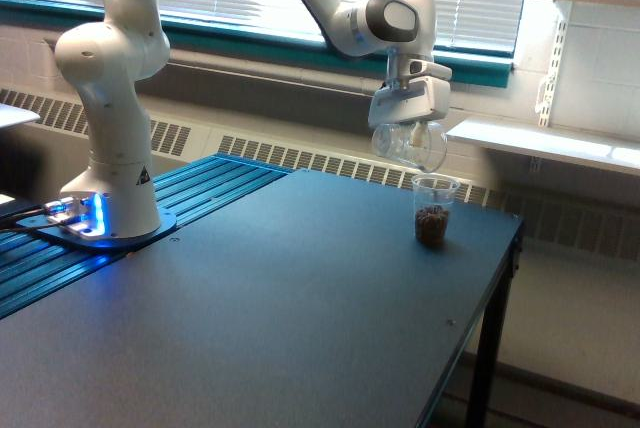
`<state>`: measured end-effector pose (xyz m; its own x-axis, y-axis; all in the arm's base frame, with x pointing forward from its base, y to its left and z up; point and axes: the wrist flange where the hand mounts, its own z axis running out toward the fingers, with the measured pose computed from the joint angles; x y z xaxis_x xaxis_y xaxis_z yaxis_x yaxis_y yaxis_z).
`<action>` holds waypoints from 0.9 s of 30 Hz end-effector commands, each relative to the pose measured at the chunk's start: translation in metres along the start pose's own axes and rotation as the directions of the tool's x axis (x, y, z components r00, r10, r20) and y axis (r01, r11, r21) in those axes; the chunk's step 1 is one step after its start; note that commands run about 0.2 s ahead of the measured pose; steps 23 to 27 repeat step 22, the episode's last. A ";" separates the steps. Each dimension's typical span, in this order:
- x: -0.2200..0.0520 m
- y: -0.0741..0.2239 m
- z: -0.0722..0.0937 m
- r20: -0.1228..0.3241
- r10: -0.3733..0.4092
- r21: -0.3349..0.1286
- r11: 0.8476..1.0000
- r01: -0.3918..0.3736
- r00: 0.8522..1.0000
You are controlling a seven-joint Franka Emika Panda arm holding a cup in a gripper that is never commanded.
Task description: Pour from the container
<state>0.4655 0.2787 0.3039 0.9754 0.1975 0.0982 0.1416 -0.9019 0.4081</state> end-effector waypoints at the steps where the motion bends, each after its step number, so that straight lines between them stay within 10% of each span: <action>1: 0.000 -0.002 -0.003 0.004 -0.028 -0.021 0.999 0.028 1.000; 27: -0.004 -0.001 0.003 0.001 -0.009 0.016 1.000 0.009 1.000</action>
